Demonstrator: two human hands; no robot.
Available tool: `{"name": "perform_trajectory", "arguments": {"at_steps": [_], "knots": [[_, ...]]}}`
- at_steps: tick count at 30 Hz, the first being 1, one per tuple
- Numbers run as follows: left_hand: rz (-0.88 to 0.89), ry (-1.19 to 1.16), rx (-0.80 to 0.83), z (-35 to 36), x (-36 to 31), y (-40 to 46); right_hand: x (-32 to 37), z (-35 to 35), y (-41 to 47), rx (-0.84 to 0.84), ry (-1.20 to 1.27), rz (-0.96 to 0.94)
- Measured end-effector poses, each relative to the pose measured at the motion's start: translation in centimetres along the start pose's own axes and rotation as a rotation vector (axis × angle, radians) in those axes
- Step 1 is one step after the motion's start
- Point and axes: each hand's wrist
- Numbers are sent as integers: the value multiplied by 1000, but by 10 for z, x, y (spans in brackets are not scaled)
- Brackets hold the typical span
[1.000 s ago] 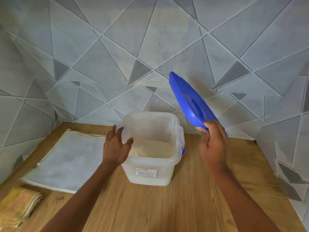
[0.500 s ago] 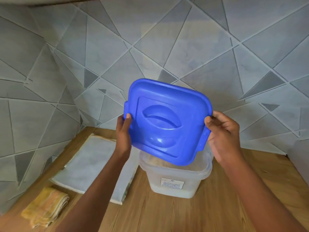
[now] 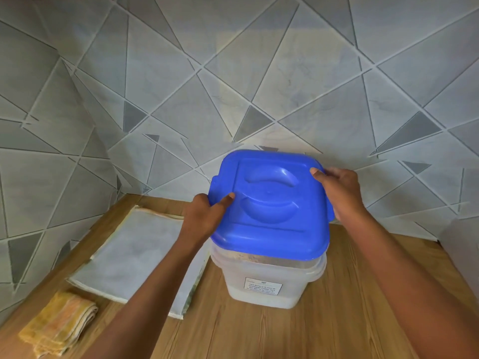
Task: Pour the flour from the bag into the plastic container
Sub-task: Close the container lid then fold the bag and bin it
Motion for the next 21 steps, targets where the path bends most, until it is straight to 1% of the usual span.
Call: {"name": "perform_trajectory", "arguments": {"at_steps": [3,7,12,16,21], "knots": [[20,129,17,8,10,-3,-16,-1,1,15,-155,30],[21,192,-10,21,17,-13,-33,7,-9,36,-244,38],[23,230,-30,29,20,-14,-43,13,-19,-8,-315,-11],[51,293,-44,35,18,-14,-58,25,-19,35,-375,-59],[27,278,-36,34,19,-8,-63,22,-15,36,-368,-92]]}}
Point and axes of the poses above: each hand's wrist, its own y-axis towards the middle knuckle, its own z-axis out of the palm, x = y × z
